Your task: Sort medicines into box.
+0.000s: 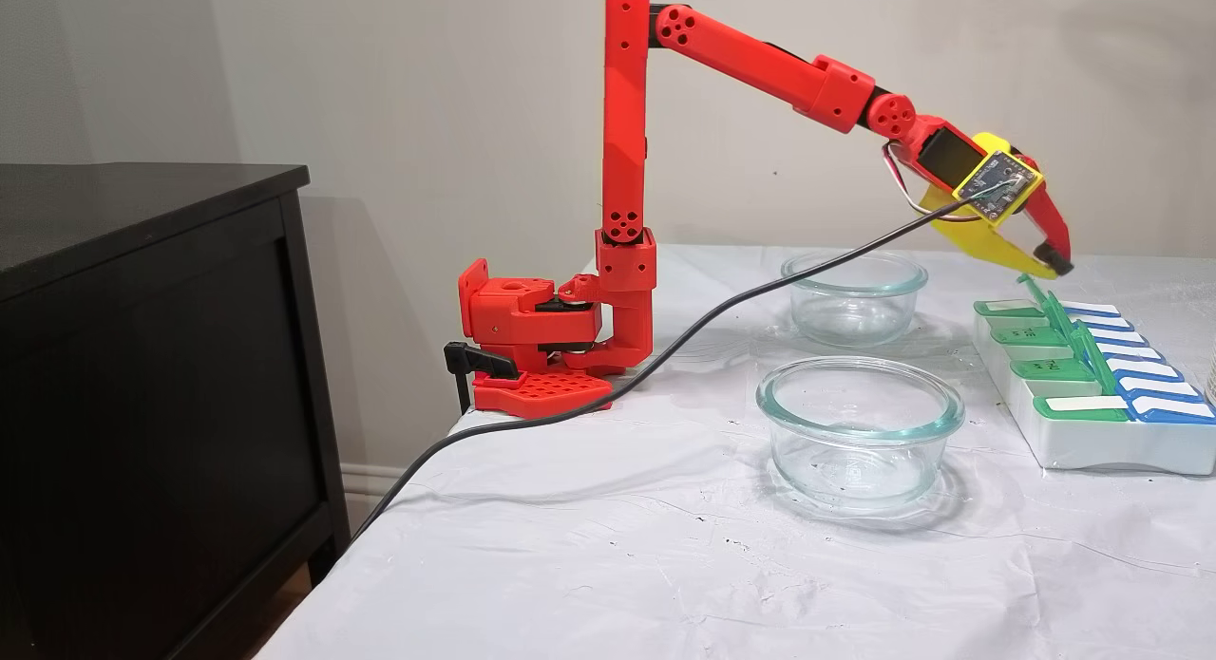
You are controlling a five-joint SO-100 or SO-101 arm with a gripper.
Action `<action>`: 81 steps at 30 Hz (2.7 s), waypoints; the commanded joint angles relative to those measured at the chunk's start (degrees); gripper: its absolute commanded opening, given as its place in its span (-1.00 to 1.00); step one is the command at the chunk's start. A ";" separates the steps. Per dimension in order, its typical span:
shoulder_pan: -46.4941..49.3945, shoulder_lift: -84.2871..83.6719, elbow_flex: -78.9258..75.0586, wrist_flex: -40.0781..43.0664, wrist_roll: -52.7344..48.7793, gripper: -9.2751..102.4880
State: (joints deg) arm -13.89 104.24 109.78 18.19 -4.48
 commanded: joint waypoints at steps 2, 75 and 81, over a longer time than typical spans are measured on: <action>-0.70 -2.64 -14.15 12.39 -1.14 -0.84; 9.93 1.41 -21.88 20.48 -16.00 -0.84; 10.46 0.62 -20.92 22.68 -17.58 -0.84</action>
State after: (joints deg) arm -2.99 102.74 89.91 40.61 -21.45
